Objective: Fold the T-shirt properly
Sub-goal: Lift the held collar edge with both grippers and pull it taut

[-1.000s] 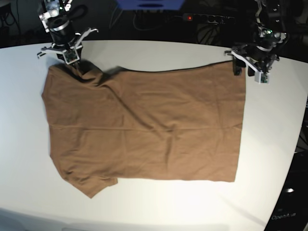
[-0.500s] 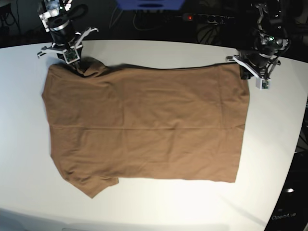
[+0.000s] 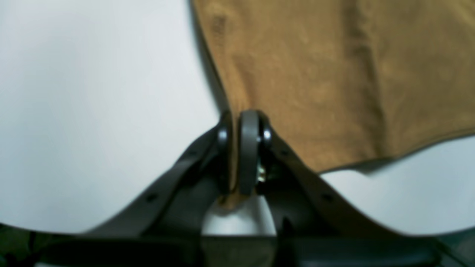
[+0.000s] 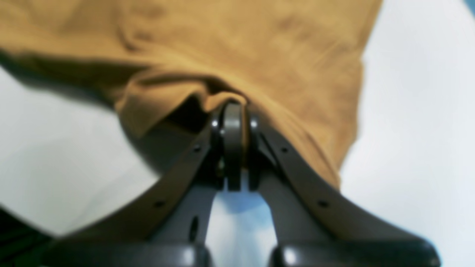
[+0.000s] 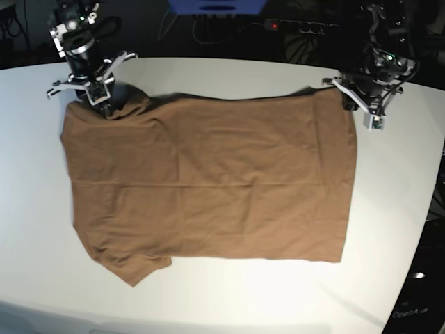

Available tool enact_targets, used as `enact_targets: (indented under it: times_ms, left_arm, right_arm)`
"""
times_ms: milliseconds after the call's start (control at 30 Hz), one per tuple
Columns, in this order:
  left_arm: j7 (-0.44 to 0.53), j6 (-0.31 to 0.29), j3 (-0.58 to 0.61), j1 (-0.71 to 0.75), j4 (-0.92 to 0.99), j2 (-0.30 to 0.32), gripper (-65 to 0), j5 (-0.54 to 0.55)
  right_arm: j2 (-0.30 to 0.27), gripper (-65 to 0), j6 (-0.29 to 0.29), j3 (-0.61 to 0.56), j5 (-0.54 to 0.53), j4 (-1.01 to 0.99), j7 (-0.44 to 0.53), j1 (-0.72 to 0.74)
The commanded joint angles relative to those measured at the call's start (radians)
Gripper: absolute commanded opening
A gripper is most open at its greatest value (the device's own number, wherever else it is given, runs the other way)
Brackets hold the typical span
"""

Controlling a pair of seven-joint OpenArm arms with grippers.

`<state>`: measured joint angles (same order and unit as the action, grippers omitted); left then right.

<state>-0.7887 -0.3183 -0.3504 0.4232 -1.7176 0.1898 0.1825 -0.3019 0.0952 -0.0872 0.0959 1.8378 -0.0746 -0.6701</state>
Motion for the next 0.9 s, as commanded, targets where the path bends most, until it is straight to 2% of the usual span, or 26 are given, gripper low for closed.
enact_targets:
  times_ms: [0,167,367,533,700,867]
  left_arm:
    - [-0.03,-0.005,0.0,-0.016,-0.015,0.003,-61.4,-0.004]
    - [-0.065,-0.005,0.0,-0.062,-0.023,0.003,-61.4,-0.004]
    - [-0.123,-0.005,0.0,-0.143,-0.023,0.003,-61.4,-0.004]
    - [-0.189,-0.005,0.0,-0.231,-0.025,0.009,-61.4,-0.007]
    - [-0.263,-0.005,0.0,-0.306,-0.023,0.009,-61.4,-0.011]
    - [-0.338,0.005,0.0,-0.387,-0.022,0.01,-61.4,-0.013]
  right_arm:
    - [-0.007,-64.3,-0.007,0.004,-0.003,0.026,0.025,-0.001]
    - [-0.013,-64.3,-0.007,0.005,0.012,0.032,0.025,0.026]
    - [-0.009,-64.3,-0.007,0.0,0.113,0.029,0.023,0.079]
    - [-0.012,-64.3,-0.001,-0.001,0.12,0.029,-0.052,0.164]
    - [-0.009,-64.4,0.105,0.008,0.121,0.029,-0.113,0.26]
    - [-0.009,-64.4,0.114,0.0,0.121,0.018,-0.184,0.352]
